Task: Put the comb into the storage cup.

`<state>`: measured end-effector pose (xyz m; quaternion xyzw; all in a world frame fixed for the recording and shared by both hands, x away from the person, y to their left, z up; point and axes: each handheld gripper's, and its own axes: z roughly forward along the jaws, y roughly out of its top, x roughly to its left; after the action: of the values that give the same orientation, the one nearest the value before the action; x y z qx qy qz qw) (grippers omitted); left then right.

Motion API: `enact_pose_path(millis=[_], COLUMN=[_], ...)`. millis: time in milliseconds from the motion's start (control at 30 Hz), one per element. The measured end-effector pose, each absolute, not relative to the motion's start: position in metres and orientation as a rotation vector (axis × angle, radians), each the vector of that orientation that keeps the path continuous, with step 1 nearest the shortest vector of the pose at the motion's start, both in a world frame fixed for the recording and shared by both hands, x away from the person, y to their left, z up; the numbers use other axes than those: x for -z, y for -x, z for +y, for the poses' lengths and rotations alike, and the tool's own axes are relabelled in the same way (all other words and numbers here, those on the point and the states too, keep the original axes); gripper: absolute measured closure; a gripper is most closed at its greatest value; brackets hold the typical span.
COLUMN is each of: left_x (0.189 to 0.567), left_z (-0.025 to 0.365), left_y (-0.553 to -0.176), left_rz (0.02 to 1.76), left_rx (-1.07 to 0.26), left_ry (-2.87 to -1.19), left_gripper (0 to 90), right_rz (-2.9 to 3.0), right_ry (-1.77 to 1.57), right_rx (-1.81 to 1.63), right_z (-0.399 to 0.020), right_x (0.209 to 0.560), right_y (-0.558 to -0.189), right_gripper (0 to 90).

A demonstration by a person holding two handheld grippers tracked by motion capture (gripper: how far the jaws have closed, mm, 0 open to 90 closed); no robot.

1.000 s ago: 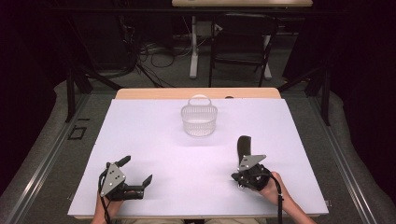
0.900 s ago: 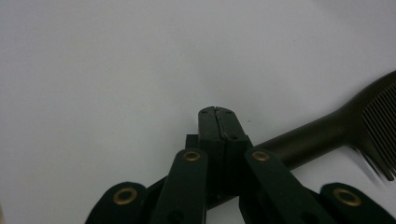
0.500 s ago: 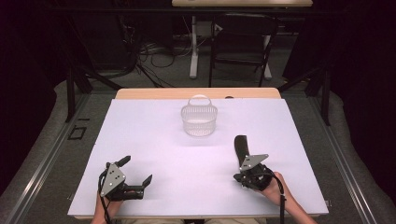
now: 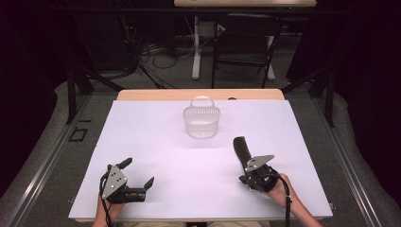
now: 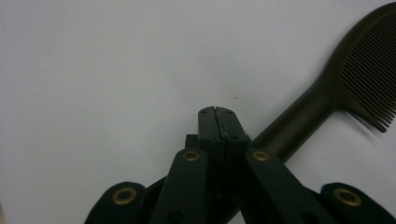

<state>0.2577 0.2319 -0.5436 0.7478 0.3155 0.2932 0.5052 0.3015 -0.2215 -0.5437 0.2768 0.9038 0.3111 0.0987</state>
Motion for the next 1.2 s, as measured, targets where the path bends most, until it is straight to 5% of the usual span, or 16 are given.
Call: enact_pose_path(millis=[1200], left_x=[0.544], left_z=[0.233], left_y=[-0.258], left_rz=[0.763], left_rx=[-0.707], left_ry=[-1.809], left_gripper=[0.1], right_rz=[2.659], right_ry=[-0.919], right_rx=[-0.889], right_z=[-0.240], right_x=[0.542], right_y=[-0.308], right_gripper=[90.0])
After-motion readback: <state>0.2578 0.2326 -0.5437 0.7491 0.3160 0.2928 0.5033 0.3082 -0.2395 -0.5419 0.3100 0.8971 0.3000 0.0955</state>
